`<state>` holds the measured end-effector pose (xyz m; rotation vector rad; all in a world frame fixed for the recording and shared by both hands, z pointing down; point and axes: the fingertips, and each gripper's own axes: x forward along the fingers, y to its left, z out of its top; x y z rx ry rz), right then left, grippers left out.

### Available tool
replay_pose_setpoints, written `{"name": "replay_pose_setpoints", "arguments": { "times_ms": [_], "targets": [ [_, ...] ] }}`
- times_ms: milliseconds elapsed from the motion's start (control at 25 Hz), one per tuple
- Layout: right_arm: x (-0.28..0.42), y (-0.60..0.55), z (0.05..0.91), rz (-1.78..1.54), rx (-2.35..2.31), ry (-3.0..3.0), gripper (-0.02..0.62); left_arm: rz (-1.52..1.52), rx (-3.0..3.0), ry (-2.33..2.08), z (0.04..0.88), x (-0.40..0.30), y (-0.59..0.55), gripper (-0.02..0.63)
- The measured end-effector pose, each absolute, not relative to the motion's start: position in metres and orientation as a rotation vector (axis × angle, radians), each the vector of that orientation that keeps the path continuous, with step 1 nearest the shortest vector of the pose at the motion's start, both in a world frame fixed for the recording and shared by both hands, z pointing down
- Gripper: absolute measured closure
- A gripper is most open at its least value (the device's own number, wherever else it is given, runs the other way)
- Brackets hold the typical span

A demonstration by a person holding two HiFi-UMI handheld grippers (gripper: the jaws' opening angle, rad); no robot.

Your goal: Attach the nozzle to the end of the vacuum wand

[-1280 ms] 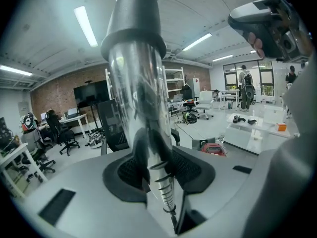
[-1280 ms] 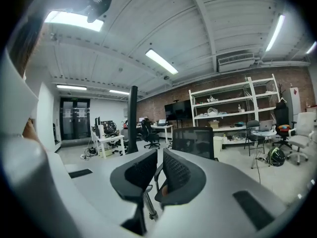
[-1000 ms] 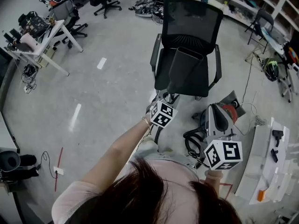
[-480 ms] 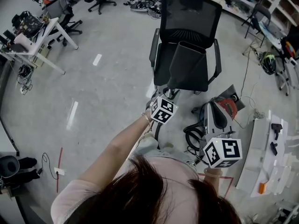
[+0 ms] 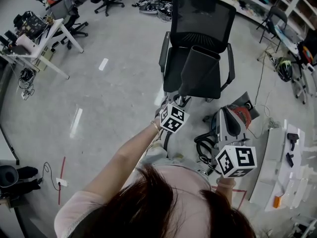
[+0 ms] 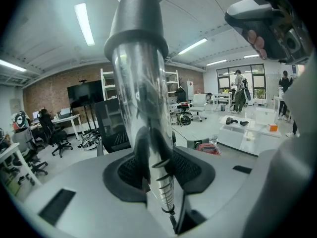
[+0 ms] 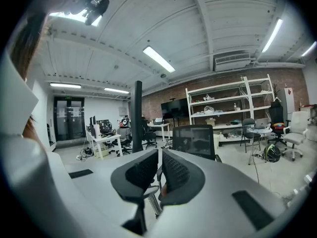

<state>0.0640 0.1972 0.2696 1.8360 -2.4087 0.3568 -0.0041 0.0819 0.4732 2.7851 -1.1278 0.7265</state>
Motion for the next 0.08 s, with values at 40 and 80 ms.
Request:
{"name": "replay_pose_setpoints", "arguments": {
  "times_ms": [40, 80],
  "targets": [
    [0.0630, 0.1975, 0.2691, 0.355, 1.833, -2.411, 0.549, 0.726, 2.786, -1.127, 0.4730, -0.0046, 0.0833, 0.456],
    [0.0620, 0.1978, 0.2686, 0.354, 1.830, -2.413, 0.549, 0.725, 2.786, -1.126, 0.4728, -0.0051, 0.0846, 0.456]
  ]
}}
